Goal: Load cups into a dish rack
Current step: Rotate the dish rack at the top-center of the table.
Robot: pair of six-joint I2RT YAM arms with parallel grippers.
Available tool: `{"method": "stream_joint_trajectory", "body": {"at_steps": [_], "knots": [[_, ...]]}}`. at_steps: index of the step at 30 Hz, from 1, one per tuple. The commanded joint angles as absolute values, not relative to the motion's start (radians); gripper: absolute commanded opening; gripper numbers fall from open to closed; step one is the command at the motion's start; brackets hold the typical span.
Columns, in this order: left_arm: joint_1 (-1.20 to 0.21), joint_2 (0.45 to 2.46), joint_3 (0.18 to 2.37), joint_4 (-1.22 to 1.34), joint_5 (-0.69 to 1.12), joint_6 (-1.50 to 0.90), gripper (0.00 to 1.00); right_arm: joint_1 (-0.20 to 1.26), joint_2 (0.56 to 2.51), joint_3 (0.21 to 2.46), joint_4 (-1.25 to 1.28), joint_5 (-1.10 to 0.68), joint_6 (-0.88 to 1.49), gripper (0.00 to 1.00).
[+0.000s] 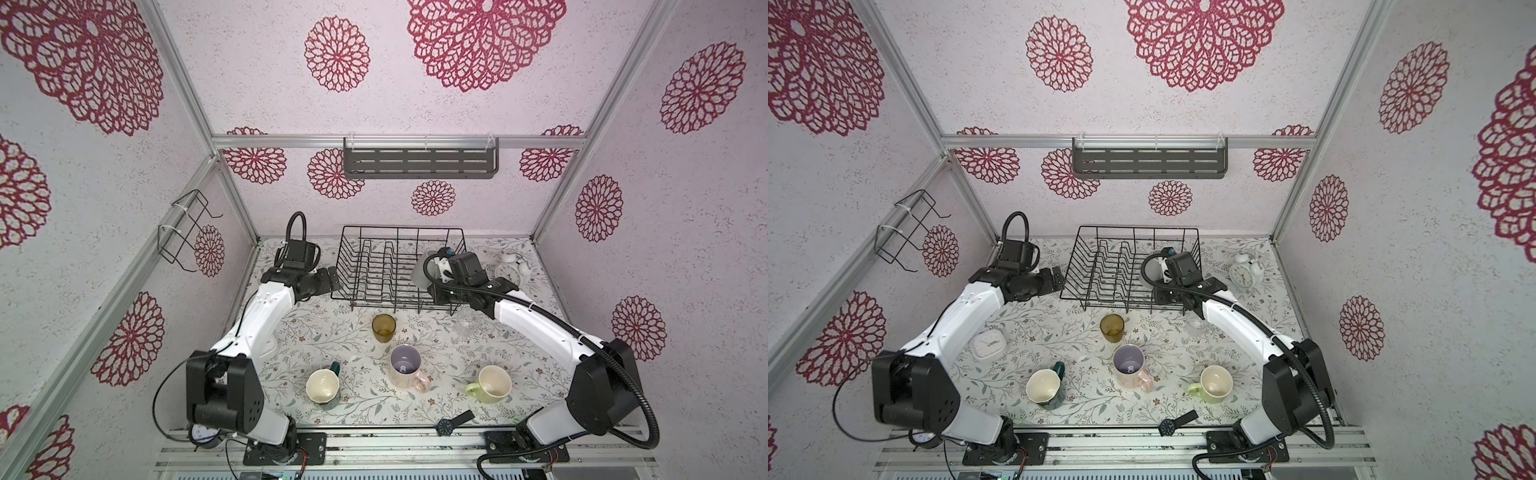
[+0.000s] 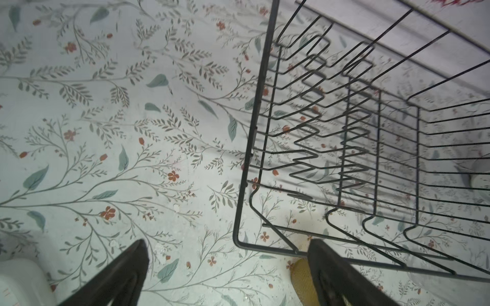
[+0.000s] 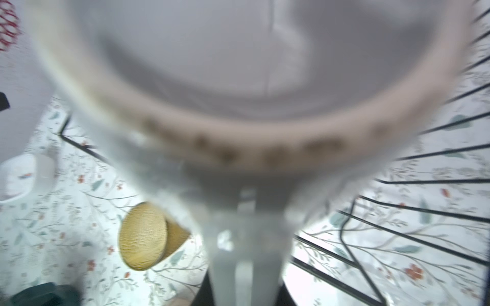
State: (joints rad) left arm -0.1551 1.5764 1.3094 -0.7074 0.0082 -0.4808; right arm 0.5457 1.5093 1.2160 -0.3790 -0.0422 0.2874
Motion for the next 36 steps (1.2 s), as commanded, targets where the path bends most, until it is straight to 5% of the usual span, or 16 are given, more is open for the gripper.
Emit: {"method": "stream_joint_trajectory", "body": {"at_steps": [1, 6, 23, 36], "knots": [[-0.143, 1.677, 1.402, -0.821, -0.006, -0.487, 0.97, 0.539, 1.460, 1.269, -0.351, 0.061, 0.210, 0.00], [-0.141, 1.816, 1.483, -0.840, 0.037, -0.464, 0.98, 0.535, 1.459, 1.266, -0.345, 0.063, 0.213, 0.00], [-0.184, 1.844, 1.428, -0.896, 0.114, -0.405, 0.17, 0.522, 1.437, 1.259, -0.340, 0.138, 0.191, 0.00], [-0.184, 1.770, 1.321, -0.906, 0.269, -0.350, 0.12, 0.514, 1.553, 1.376, -0.413, 0.186, 0.182, 0.00]]}}
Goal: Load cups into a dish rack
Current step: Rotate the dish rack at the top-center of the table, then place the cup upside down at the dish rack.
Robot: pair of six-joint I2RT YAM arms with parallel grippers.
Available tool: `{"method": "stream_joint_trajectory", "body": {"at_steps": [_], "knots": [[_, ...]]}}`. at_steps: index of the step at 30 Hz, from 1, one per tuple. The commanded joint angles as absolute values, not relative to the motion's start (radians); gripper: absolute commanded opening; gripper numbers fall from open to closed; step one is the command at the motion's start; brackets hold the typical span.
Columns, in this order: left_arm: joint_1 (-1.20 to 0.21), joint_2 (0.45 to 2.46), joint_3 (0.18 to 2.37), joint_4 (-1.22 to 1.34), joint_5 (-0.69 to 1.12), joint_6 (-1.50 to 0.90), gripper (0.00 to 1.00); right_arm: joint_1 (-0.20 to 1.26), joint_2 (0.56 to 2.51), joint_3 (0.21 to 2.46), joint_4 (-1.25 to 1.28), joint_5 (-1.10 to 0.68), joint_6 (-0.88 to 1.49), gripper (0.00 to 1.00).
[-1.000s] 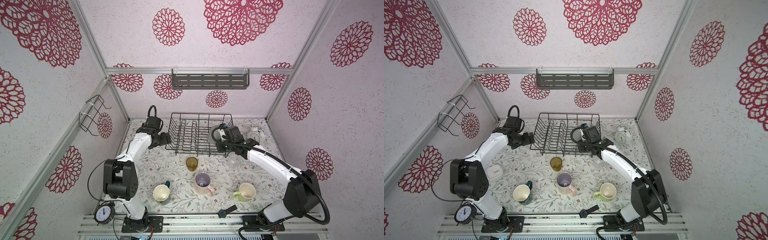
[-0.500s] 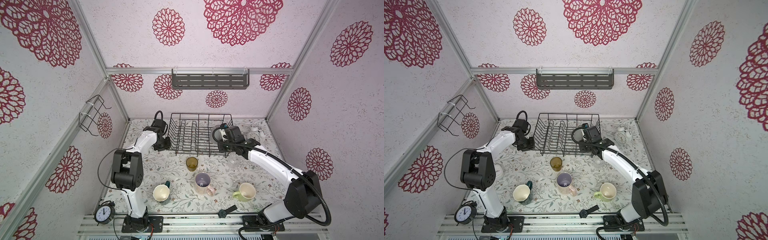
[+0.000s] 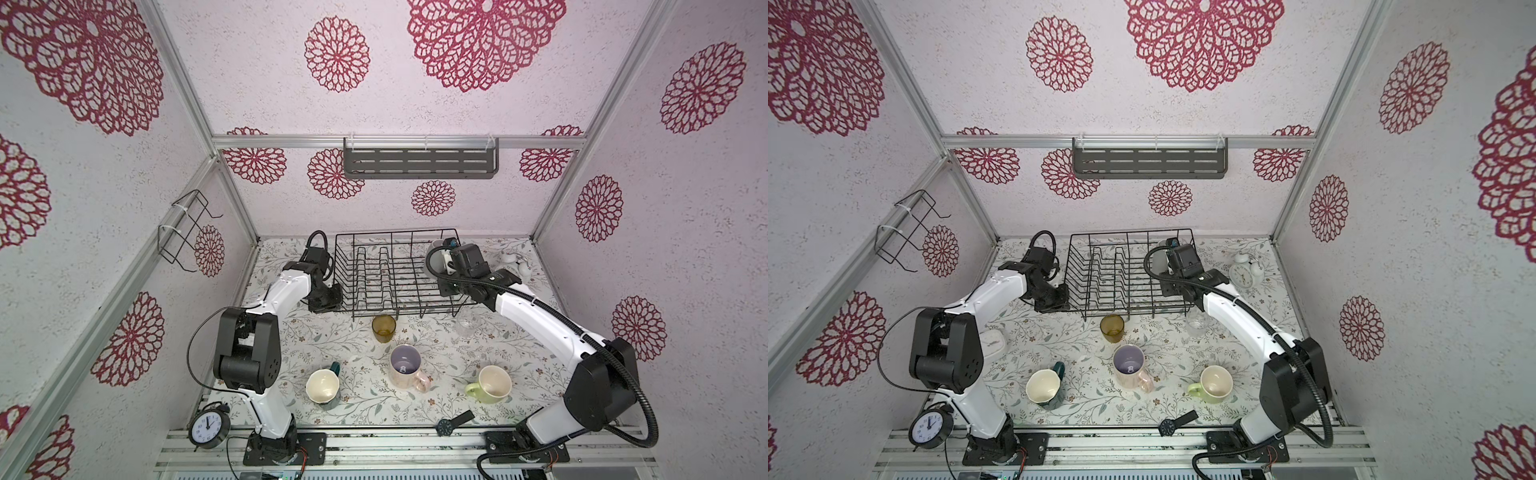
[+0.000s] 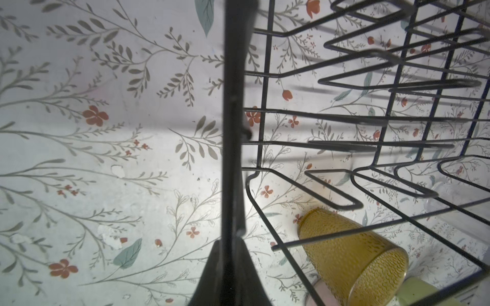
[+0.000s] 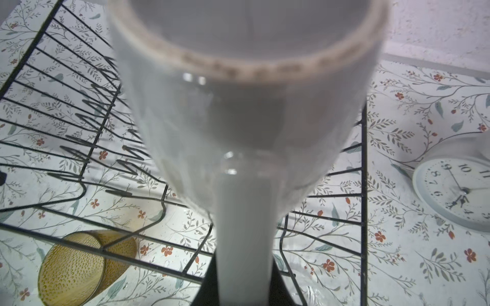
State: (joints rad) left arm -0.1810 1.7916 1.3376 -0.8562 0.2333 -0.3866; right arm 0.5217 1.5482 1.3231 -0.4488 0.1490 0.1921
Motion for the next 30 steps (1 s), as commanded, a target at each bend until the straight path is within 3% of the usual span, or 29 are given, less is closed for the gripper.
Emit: {"method": "stream_joint_trajectory", "body": {"at_steps": [1, 6, 12, 20, 30], "knots": [[-0.184, 1.765, 1.320, -0.912, 0.272, -0.348, 0.12, 0.514, 1.564, 1.379, -0.412, 0.187, 0.188, 0.00], [-0.184, 1.735, 1.316, -0.920, 0.288, -0.342, 0.15, 0.506, 1.631, 1.405, -0.407, 0.207, 0.198, 0.00], [-0.183, 1.677, 1.313, -0.951, 0.261, -0.342, 0.28, 0.478, 1.727, 1.445, -0.363, 0.207, 0.209, 0.00], [-0.177, 1.549, 1.286, -0.948, 0.199, -0.361, 0.57, 0.442, 1.859, 1.494, -0.259, 0.235, 0.186, 0.00], [-0.109, 1.432, 1.211, -0.909, 0.049, -0.399, 0.58, 0.437, 2.012, 1.614, -0.193, 0.354, 0.214, 0.00]]}}
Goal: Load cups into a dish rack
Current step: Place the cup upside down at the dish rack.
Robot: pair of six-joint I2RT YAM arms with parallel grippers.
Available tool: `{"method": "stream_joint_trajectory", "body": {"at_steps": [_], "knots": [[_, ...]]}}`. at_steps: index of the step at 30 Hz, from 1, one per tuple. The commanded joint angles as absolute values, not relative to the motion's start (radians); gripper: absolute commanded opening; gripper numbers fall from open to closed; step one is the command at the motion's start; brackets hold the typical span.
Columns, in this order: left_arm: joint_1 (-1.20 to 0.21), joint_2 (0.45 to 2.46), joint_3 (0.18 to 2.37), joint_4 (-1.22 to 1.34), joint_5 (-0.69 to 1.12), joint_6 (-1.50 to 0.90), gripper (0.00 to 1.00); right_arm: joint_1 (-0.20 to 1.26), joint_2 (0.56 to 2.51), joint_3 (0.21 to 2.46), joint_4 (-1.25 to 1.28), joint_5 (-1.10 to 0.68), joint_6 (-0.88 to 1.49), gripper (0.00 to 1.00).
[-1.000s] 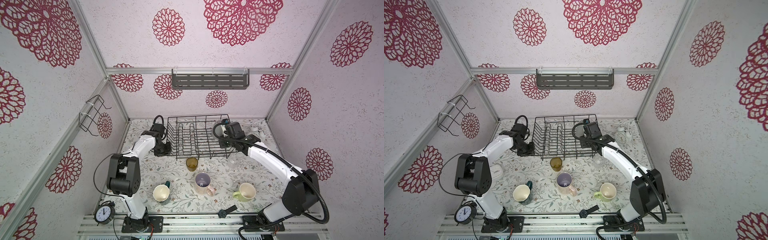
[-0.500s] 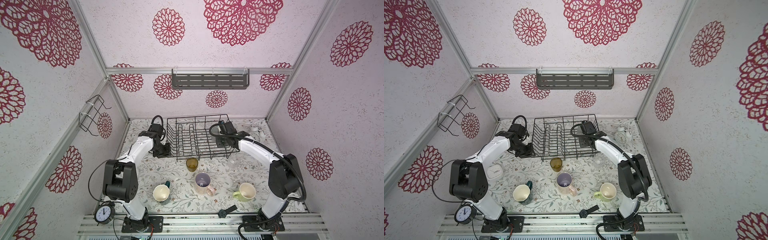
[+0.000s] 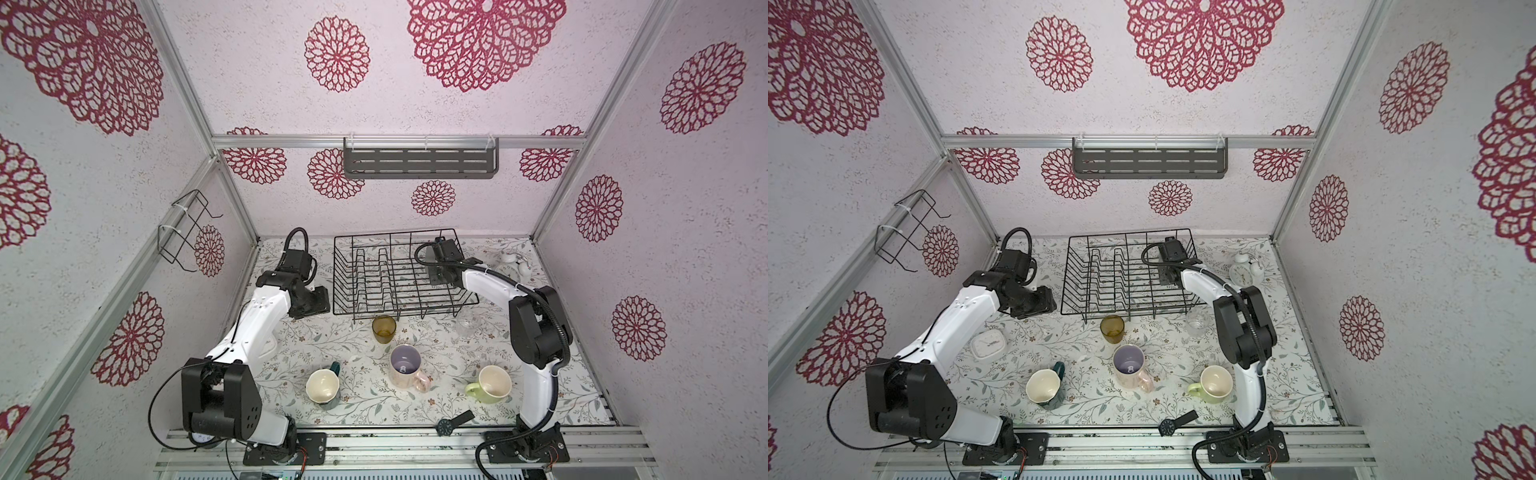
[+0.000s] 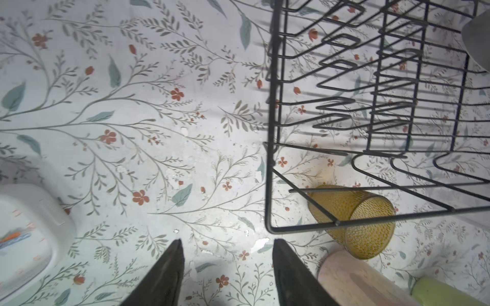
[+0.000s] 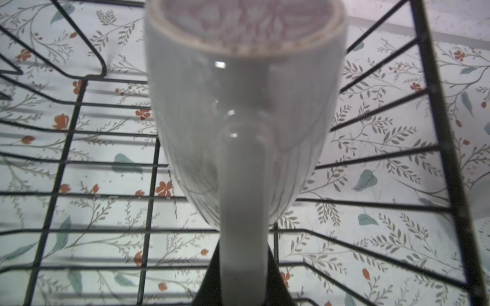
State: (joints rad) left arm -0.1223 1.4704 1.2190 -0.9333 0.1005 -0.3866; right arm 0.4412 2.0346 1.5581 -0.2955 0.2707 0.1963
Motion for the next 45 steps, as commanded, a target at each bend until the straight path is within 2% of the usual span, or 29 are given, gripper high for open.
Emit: {"method": "stream_joint_trajectory", "body": {"at_steps": [1, 6, 13, 19, 24, 26, 30, 45], "knots": [[-0.107, 1.417, 1.208, -0.913, 0.036, -0.402, 0.58, 0.437, 2.017, 1.614, -0.173, 0.357, 0.213, 0.00], [-0.099, 1.358, 1.166, -0.884, 0.004, -0.399, 0.58, 0.428, 2.058, 1.642, -0.137, 0.367, 0.213, 0.00], [-0.094, 1.335, 1.151, -0.875, -0.028, -0.405, 0.70, 0.421, 2.135, 1.686, -0.113, 0.324, 0.238, 0.00], [-0.094, 1.334, 1.134, -0.852, -0.031, -0.412, 0.78, 0.420, 2.160, 1.673, -0.106, 0.371, 0.239, 0.00], [-0.091, 1.352, 1.153, -0.869, -0.043, -0.422, 0.77, 0.419, 2.158, 1.644, -0.086, 0.369, 0.209, 0.00], [-0.091, 1.343, 1.140, -0.847, -0.036, -0.431, 0.77, 0.420, 2.158, 1.646, -0.101, 0.360, 0.207, 0.03], [-0.091, 1.334, 1.131, -0.829, -0.021, -0.440, 0.77, 0.419, 2.136, 1.616, -0.106, 0.349, 0.210, 0.26], [-0.091, 1.347, 1.093, -0.818, 0.025, -0.467, 0.76, 0.418, 2.086, 1.613, -0.145, 0.320, 0.181, 0.29]]}}
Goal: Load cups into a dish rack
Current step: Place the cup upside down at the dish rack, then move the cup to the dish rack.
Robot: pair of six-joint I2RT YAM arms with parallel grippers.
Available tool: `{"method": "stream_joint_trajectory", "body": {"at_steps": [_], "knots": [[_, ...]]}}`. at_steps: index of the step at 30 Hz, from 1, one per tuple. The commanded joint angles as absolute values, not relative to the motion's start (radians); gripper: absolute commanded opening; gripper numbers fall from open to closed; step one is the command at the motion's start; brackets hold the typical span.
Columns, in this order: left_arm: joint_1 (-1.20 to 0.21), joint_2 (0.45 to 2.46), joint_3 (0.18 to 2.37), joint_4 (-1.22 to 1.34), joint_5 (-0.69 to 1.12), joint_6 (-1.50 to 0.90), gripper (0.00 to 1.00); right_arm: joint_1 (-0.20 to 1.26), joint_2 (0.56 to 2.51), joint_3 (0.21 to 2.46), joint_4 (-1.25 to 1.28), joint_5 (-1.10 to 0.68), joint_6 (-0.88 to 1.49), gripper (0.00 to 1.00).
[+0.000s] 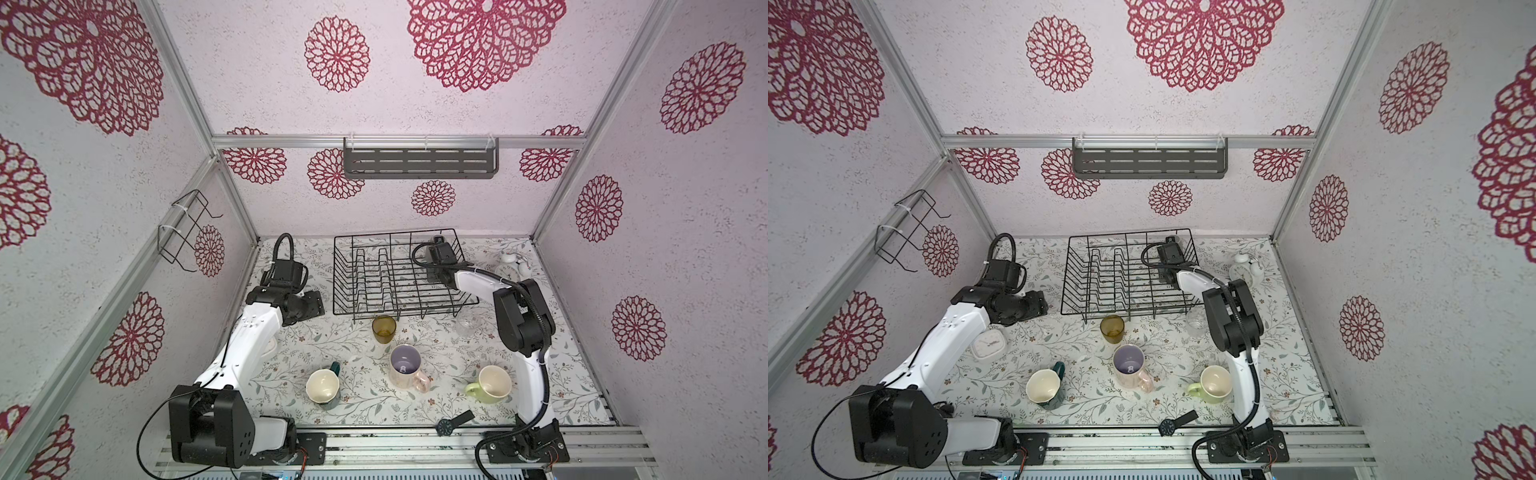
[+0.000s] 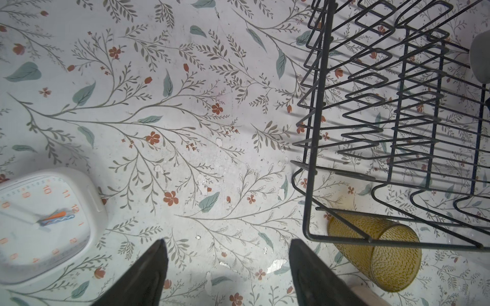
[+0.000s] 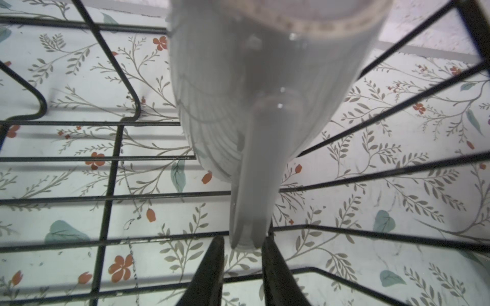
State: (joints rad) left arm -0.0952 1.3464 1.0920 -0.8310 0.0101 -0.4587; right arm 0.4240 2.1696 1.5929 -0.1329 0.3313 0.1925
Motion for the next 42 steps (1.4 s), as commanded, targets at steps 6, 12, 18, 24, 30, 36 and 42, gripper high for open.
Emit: {"method": "stream_joint_trajectory", "body": {"at_steps": [6, 12, 18, 24, 30, 36, 42], "knots": [[-0.091, 1.355, 1.094, -0.807, 0.035, -0.466, 0.76, 0.418, 2.016, 1.594, -0.173, 0.292, 0.192, 0.29], [-0.091, 1.368, 1.090, -0.796, 0.052, -0.482, 0.76, 0.407, 1.987, 1.619, -0.210, 0.254, 0.178, 0.41], [-0.092, 1.377, 1.093, -0.804, 0.061, -0.488, 0.76, 0.378, 2.090, 1.756, -0.340, 0.189, 0.194, 0.47], [-0.092, 1.367, 1.084, -0.821, 0.046, -0.480, 0.77, 0.355, 2.161, 1.855, -0.412, 0.143, 0.191, 0.46], [-0.092, 1.372, 1.081, -0.808, 0.048, -0.480, 0.77, 0.335, 2.218, 1.944, -0.465, 0.093, 0.189, 0.41], [-0.091, 1.386, 1.086, -0.800, 0.055, -0.485, 0.77, 0.331, 2.279, 2.019, -0.508, 0.085, 0.175, 0.38], [-0.092, 1.370, 1.088, -0.806, 0.041, -0.473, 0.77, 0.326, 2.288, 2.024, -0.511, 0.085, 0.170, 0.26]]}}
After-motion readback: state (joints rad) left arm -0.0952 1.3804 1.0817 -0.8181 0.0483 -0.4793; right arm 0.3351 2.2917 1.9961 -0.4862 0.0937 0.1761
